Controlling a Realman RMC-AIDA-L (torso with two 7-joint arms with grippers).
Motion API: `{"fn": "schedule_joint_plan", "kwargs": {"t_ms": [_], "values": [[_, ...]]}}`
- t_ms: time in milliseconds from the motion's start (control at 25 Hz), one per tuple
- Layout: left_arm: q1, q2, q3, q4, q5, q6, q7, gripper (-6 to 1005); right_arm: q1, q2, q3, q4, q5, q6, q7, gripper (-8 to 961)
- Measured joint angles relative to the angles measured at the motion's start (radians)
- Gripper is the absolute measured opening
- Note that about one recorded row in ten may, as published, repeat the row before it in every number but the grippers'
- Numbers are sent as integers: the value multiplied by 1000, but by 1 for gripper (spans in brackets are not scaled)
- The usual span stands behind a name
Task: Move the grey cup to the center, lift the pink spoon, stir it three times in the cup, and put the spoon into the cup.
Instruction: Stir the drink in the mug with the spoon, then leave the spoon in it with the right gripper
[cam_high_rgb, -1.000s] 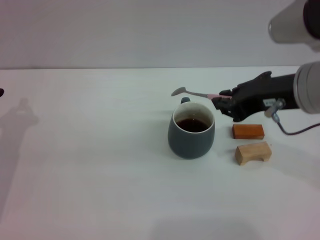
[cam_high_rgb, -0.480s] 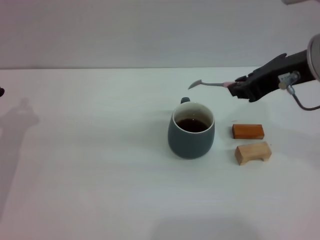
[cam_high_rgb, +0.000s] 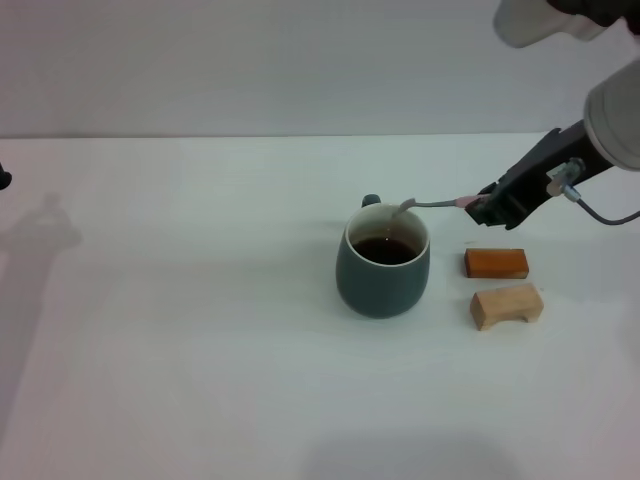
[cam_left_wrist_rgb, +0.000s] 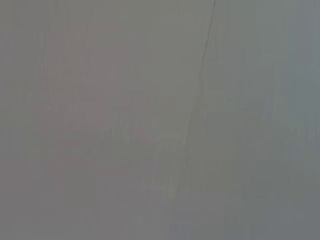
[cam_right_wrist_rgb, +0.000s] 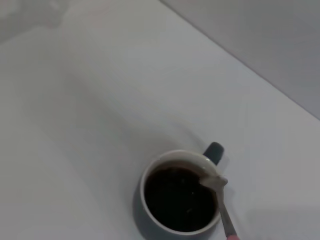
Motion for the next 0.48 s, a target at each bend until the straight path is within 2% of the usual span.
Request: {"fn": "schedule_joint_plan", "kwargs": {"t_ms": [320,480], "values": [[-3,0,0,-1,-3,-3,0,-2,39,-1,0,-18,8,17,-8,154],[-6,0,0,-2,-4,-4,0,-2,68,-1,1,-85,28,25,-18,155]]}}
